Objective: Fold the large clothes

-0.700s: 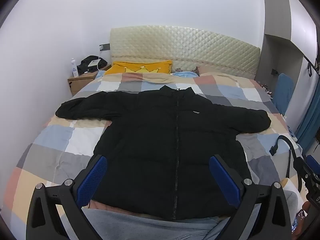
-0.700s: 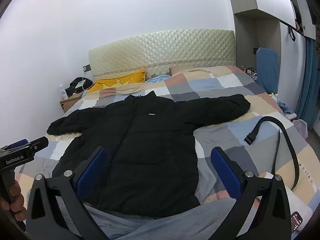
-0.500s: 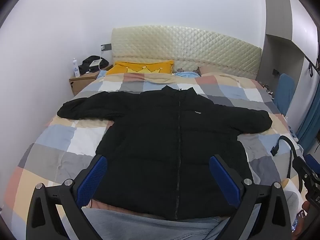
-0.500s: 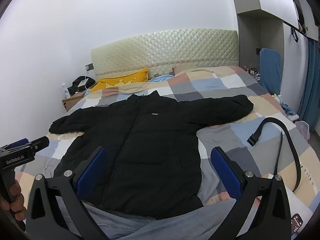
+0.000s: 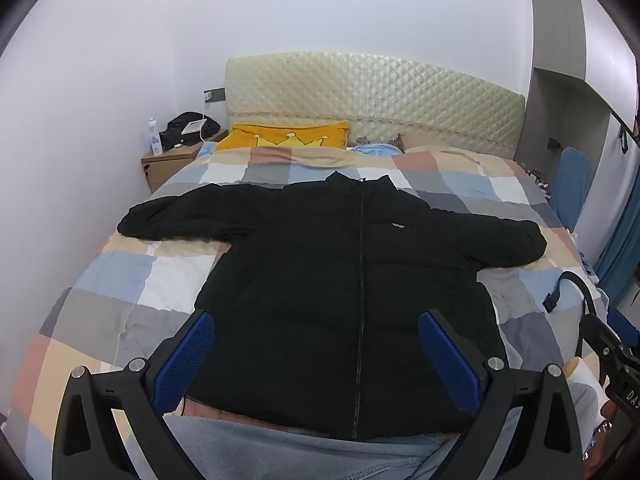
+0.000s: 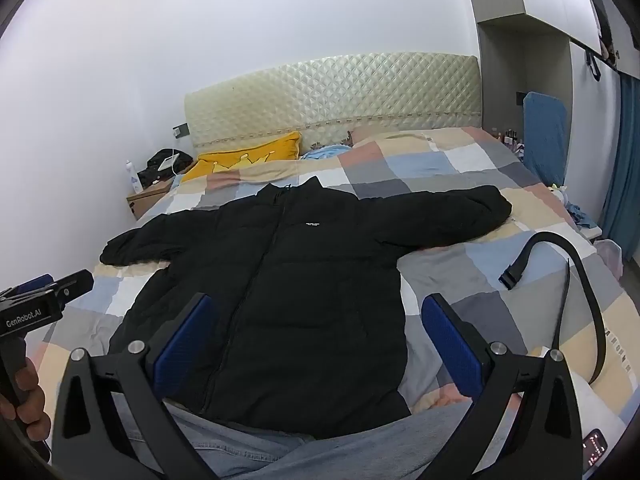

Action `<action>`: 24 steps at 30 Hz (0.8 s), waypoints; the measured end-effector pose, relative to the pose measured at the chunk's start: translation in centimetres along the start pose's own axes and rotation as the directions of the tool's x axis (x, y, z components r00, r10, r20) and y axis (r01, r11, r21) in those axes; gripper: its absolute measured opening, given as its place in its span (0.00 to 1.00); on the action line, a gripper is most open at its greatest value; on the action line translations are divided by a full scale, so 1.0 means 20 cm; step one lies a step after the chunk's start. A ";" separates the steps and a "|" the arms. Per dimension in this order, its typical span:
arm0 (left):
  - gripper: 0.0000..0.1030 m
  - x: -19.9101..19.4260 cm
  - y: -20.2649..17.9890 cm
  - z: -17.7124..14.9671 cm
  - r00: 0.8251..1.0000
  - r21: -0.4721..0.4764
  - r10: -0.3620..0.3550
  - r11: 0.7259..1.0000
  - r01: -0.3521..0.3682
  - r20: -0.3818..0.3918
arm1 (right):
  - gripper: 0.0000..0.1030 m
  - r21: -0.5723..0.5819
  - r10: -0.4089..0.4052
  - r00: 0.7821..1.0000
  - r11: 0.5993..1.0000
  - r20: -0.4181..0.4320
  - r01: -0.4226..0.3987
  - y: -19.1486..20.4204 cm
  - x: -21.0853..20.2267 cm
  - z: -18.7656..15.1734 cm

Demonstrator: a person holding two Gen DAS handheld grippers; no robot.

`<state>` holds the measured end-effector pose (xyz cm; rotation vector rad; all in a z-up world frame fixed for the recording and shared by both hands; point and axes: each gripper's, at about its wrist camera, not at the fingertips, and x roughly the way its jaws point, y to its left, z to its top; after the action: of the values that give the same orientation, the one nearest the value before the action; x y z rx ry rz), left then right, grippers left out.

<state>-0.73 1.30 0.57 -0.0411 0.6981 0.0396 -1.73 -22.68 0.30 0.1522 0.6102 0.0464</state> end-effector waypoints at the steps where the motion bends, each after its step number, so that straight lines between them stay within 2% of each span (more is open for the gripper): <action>1: 1.00 -0.01 0.00 0.00 1.000 0.002 -0.001 1.000 0.001 0.000 | 1.00 0.000 -0.002 1.000 1.000 0.001 0.002 0.00 0.00 0.00; 5: 1.00 0.02 -0.02 0.01 1.000 0.026 0.018 1.000 -0.018 -0.002 | 1.00 0.001 -0.006 1.000 1.000 -0.006 0.006 -0.02 0.00 0.01; 16: 1.00 0.06 -0.07 0.00 0.999 0.018 -0.041 0.999 0.041 -0.023 | 1.00 -0.001 -0.045 0.999 0.999 -0.001 0.045 -0.05 0.00 0.00; 24: 1.00 0.06 -0.08 0.03 0.999 0.019 -0.032 0.999 0.032 -0.021 | 1.00 0.007 -0.043 0.999 0.999 0.000 0.043 -0.06 0.01 0.01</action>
<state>0.62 -0.31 0.31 -0.0339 0.7186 0.0015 -1.49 -23.88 0.28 0.1454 0.6131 0.0030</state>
